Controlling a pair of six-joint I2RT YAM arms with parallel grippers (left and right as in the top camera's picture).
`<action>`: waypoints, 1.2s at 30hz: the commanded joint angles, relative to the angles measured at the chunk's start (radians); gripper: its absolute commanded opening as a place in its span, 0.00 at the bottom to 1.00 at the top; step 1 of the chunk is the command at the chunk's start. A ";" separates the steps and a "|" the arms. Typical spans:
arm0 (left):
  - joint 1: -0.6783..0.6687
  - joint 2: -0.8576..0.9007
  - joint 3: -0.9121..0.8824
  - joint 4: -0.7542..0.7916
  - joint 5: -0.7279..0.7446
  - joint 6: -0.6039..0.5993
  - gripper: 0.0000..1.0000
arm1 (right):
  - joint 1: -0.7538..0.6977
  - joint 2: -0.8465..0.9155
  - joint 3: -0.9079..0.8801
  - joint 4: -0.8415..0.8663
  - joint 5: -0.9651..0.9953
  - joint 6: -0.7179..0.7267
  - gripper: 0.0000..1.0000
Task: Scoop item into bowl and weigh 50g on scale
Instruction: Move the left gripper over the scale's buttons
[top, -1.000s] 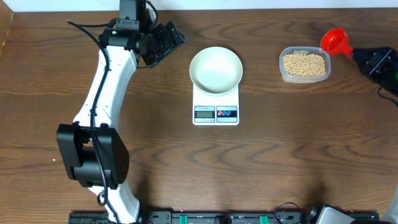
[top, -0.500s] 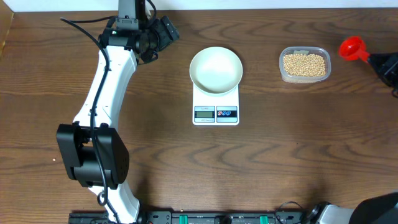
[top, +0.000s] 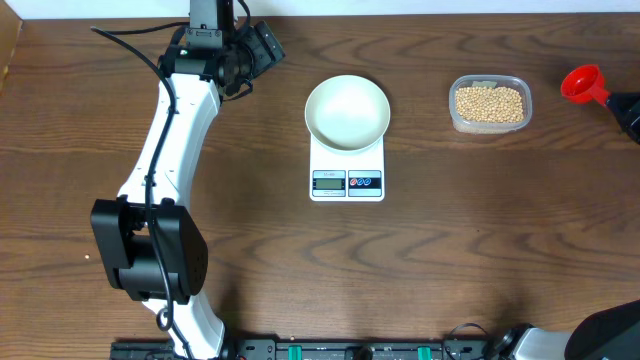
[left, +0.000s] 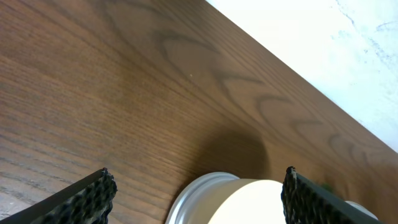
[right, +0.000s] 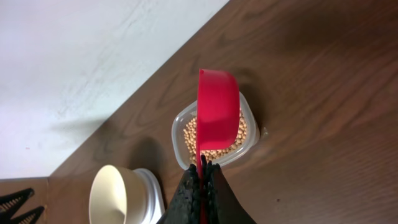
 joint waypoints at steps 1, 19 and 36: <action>0.001 -0.030 0.021 -0.006 -0.016 0.030 0.88 | -0.006 0.005 -0.011 -0.013 -0.008 -0.051 0.01; -0.058 -0.030 0.021 -0.167 0.021 0.114 0.88 | -0.006 0.005 -0.014 -0.198 -0.076 -0.231 0.01; -0.150 -0.030 0.021 -0.344 0.051 0.241 0.87 | -0.006 0.005 -0.014 -0.245 -0.116 -0.272 0.01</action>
